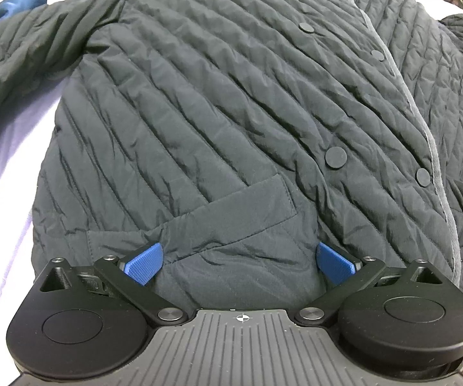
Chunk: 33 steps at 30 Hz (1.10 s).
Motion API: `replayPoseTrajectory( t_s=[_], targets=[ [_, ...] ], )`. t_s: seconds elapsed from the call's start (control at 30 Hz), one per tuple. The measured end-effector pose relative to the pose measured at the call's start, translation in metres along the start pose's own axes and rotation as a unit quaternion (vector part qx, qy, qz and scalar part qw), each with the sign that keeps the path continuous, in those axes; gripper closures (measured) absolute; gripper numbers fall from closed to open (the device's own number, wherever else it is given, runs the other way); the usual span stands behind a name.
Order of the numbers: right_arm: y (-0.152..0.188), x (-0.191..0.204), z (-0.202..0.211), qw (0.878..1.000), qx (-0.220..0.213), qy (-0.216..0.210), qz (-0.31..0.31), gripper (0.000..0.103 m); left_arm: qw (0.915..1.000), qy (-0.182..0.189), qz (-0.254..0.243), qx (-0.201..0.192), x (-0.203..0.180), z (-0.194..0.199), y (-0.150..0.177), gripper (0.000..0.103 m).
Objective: Fold large clothes
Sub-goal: 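Grasp the black jacket sleeve cuff with the right gripper, then lift the sleeve across the jacket front and open the right gripper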
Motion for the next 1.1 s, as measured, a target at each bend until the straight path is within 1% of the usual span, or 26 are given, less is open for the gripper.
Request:
replayPoseTrajectory(
  t_s=[0.1, 0.23, 0.3, 0.37, 0.43, 0.5, 0.6, 0.7, 0.8, 0.87, 0.97, 1.03, 1.1],
  targets=[
    [0.018, 0.062, 0.004, 0.997, 0.017, -0.058, 0.054, 0.098, 1.0000, 0.004, 0.003, -0.009, 0.001, 0.003, 0.002, 0.000],
    [0.063, 0.142, 0.004, 0.984, 0.061, -0.127, 0.108, 0.098, 0.9996, 0.015, 0.013, -0.018, 0.007, 0.008, 0.005, 0.000],
    [0.091, 0.180, 0.005, 0.974, 0.081, -0.158, 0.140, 0.098, 0.9989, 0.023, 0.031, -0.025, 0.012, 0.013, 0.004, 0.000],
    [0.118, 0.215, 0.005, 0.965, 0.100, -0.180, 0.162, 0.098, 0.9971, 0.033, 0.059, -0.033, 0.019, 0.021, 0.003, 0.000],
    [0.148, 0.248, 0.005, 0.953, 0.126, -0.202, 0.186, 0.098, 0.9947, 0.038, 0.082, -0.049, 0.028, 0.031, 0.003, 0.000],
    [0.179, 0.276, 0.006, 0.941, 0.147, -0.218, 0.214, 0.098, 0.9935, 0.023, 0.092, -0.064, 0.036, 0.042, 0.005, 0.000],
    [0.229, 0.313, 0.011, 0.916, 0.168, -0.242, 0.271, 0.098, 0.9920, -0.002, 0.093, -0.085, 0.045, 0.057, 0.010, 0.000],
    [0.279, 0.340, 0.014, 0.891, 0.186, -0.256, 0.325, 0.098, 0.9911, -0.013, 0.102, -0.084, 0.055, 0.065, 0.016, 0.000],
    [0.325, 0.353, 0.018, 0.862, 0.194, -0.264, 0.387, 0.098, 0.9896, -0.022, 0.117, -0.081, 0.064, 0.070, 0.029, 0.000],
    [0.353, 0.358, 0.018, 0.847, 0.198, -0.261, 0.420, 0.098, 0.9885, -0.027, 0.128, -0.076, 0.069, 0.071, 0.037, 0.000],
    [0.385, 0.357, 0.021, 0.834, 0.221, -0.252, 0.439, 0.098, 0.9861, -0.029, 0.145, -0.076, 0.073, 0.074, 0.044, 0.000],
    [0.402, 0.359, 0.021, 0.828, 0.226, -0.248, 0.449, 0.097, 0.9852, -0.031, 0.150, -0.077, 0.073, 0.076, 0.045, 0.000],
    [0.416, 0.361, 0.027, 0.820, 0.228, -0.251, 0.462, 0.096, 0.9849, -0.035, 0.149, -0.079, 0.073, 0.078, 0.044, 0.000]
  ],
)
Point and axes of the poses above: each gripper's, at about its wrist camera, not at the fingertips, and z roughly against the way its jaws point, x to its left, y to its underside, the point moved 4 cm from there along -z, roughly the way its jaws point, and after that the axes turned 11 degrees about -x, right-handed, at the moved point
